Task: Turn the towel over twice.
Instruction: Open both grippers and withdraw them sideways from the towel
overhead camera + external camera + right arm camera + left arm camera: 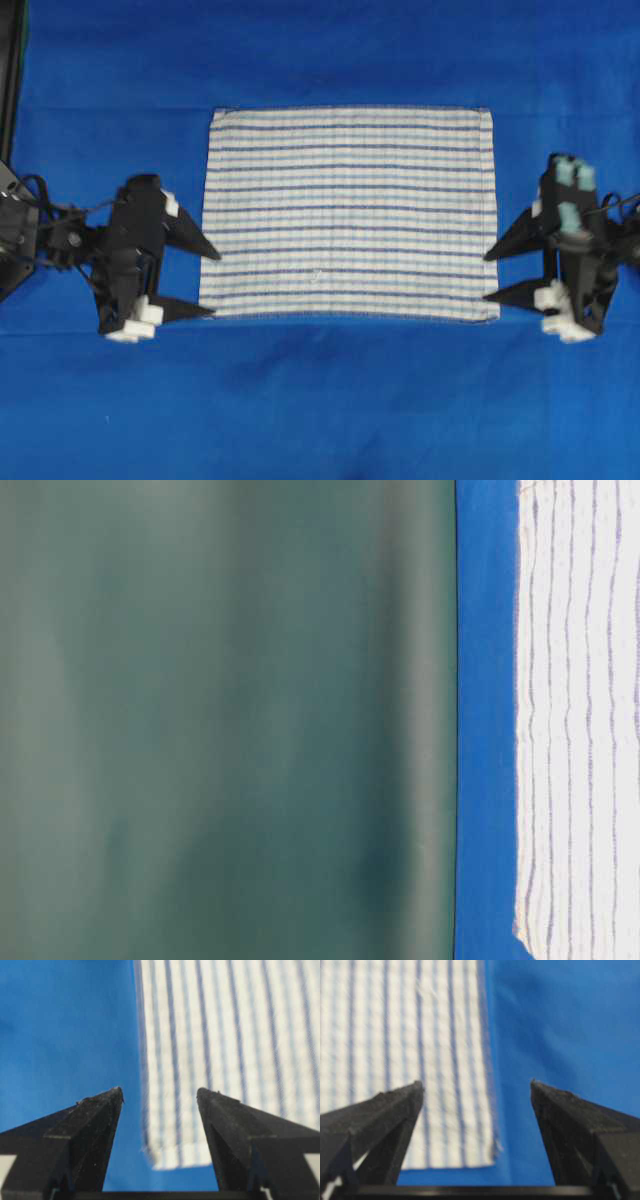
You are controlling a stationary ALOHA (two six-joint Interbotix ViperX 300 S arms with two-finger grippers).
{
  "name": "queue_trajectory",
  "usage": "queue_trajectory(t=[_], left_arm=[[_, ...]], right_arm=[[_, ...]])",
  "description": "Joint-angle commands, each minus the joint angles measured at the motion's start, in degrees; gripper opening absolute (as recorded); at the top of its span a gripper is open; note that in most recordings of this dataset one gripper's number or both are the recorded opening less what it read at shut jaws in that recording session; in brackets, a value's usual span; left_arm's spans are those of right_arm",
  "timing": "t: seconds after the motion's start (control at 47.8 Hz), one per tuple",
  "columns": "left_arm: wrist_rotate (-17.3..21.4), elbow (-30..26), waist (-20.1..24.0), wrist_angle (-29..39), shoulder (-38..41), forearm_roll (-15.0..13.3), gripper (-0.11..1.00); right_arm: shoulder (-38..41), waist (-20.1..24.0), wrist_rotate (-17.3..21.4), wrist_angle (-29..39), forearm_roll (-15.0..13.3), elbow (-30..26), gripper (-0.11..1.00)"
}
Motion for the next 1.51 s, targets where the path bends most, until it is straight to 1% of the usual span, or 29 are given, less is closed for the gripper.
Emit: queue_trajectory(t=[0.0, 0.105, 0.188, 0.272, 0.376, 0.565, 0.627, 0.753, 1.129, 1.234, 1.359, 1.485], left_arm=[[2.3, 0.1, 1.5, -0.8, -2.8, 0.2, 0.82], [5.2, 1.4, 3.8, -2.6, -6.2, 0.2, 0.82], [6.6, 3.0, 5.4, -4.7, -9.0, 0.2, 0.82], [7.6, 4.8, 7.0, -6.5, -12.6, 0.2, 0.82], [8.1, 7.0, 8.0, -7.5, -17.3, 0.2, 0.82], [8.3, 11.8, 8.7, -8.2, -25.6, 0.2, 0.82], [8.3, 13.1, 8.8, -8.4, -28.0, 0.2, 0.82], [8.3, 13.9, 8.8, -8.5, -30.1, 0.2, 0.82], [8.3, 13.8, 8.8, -8.6, -29.7, 0.1, 0.82], [8.3, 13.3, 8.9, -10.0, -29.4, 0.2, 0.82], [8.4, 11.0, 10.2, -11.1, -26.3, 0.2, 0.82], [8.4, 8.8, 13.0, -12.0, -20.2, 0.2, 0.81]], right_arm=[[-4.5, -1.6, -0.1, -0.3, -4.5, -0.5, 0.66], [-10.3, -4.3, -0.1, -0.2, -9.8, 0.5, 0.66], [-14.4, -6.4, -0.1, -0.3, -12.9, 1.4, 0.65], [-18.2, -8.5, -0.2, -0.6, -15.6, 2.9, 0.65], [-23.1, -11.3, -0.1, -2.4, -17.4, 6.1, 0.65], [-28.7, -15.9, 0.4, -7.2, -17.3, 12.0, 0.65], [-28.8, -17.1, 0.8, -8.4, -17.1, 13.3, 0.65], [-27.7, -17.5, 0.9, -9.9, -16.7, 13.6, 0.65], [-27.3, -17.6, 1.0, -10.1, -16.3, 13.3, 0.65], [-26.9, -17.8, 1.0, -9.9, -15.8, 12.1, 0.65], [-24.4, -19.2, 1.0, -9.8, -15.9, 10.1, 0.65], [-20.0, -22.1, 0.9, -9.6, -16.0, 8.2, 0.65]])
